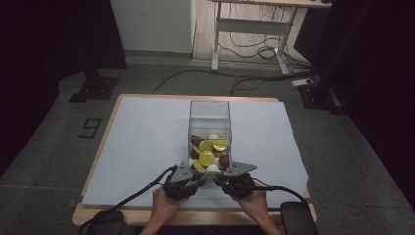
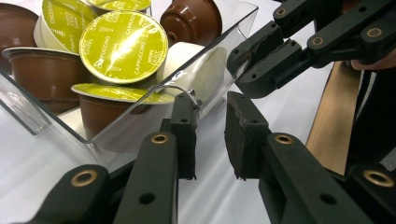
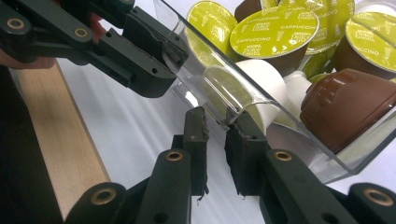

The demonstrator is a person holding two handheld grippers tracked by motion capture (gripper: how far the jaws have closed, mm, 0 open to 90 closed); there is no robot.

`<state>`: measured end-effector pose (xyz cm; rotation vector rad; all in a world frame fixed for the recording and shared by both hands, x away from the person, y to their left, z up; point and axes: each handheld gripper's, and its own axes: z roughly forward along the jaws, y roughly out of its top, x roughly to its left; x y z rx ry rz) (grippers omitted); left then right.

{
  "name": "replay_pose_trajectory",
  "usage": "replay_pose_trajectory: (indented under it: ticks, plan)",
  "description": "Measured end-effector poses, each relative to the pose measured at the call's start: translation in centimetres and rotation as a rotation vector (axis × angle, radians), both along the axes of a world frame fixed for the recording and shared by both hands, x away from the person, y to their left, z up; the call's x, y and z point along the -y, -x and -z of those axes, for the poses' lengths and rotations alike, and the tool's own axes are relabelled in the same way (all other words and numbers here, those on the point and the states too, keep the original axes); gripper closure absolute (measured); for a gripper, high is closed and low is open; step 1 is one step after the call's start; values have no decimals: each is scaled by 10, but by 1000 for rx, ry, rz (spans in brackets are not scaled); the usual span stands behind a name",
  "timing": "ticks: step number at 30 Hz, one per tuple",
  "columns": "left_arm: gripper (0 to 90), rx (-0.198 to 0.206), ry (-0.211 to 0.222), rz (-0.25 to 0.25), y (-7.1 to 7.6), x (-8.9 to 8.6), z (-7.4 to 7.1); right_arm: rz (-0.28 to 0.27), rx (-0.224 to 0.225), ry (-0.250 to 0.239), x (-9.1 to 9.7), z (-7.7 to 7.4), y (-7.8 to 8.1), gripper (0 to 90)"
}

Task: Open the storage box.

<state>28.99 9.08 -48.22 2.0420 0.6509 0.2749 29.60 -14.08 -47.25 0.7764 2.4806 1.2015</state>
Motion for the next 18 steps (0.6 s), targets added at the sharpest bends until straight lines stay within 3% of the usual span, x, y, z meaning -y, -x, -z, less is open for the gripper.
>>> replay_pose_trajectory:
  ticks: [9,18]
  plan:
    - [710,11,-40,8,0,-4,0,-21,-32,25,3,1,-1,748]
    - [691,-28,-54,25,2,-14,6,-27,-32,39,7,-2,0,746]
